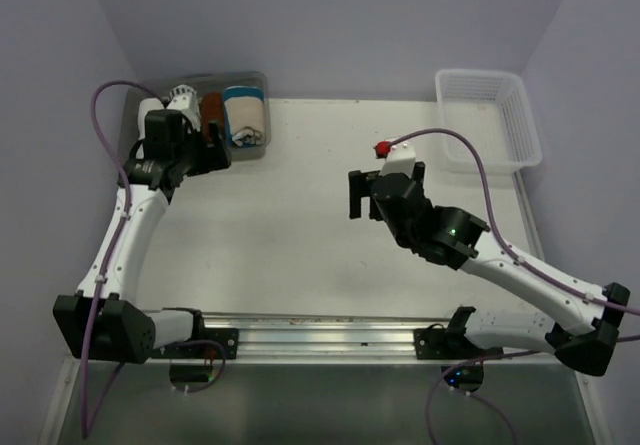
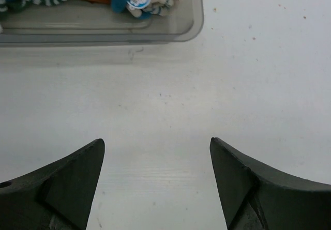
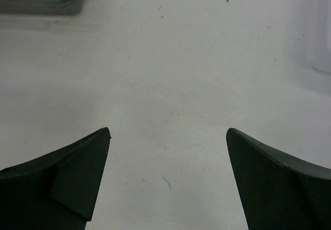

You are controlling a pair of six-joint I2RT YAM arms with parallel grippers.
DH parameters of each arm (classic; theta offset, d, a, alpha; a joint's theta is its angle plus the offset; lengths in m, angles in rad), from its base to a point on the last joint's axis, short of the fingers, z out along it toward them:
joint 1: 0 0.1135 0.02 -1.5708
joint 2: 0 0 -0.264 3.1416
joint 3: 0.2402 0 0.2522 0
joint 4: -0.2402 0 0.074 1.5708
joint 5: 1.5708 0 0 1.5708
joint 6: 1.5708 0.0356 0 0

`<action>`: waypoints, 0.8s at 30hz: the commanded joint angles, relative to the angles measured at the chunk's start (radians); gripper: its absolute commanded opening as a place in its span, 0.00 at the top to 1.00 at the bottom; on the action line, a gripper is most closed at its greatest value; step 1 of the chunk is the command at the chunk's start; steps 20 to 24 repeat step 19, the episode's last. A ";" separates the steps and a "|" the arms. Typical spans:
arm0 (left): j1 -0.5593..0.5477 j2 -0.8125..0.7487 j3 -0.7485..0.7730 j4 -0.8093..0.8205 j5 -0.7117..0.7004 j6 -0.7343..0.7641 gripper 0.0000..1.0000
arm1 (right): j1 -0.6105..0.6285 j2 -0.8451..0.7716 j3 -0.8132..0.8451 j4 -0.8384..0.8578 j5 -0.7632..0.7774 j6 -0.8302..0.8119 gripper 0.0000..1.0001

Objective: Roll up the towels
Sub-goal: Place the rolled towel into the container

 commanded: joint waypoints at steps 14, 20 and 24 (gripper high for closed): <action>-0.086 -0.240 -0.281 0.103 0.047 -0.117 0.11 | -0.001 -0.335 -0.150 -0.204 0.319 0.080 0.01; -0.086 -0.210 -0.268 0.099 0.050 -0.117 0.11 | -0.001 -0.335 -0.164 -0.230 0.340 0.116 0.01; -0.086 -0.210 -0.268 0.099 0.050 -0.117 0.11 | -0.001 -0.335 -0.164 -0.230 0.340 0.116 0.01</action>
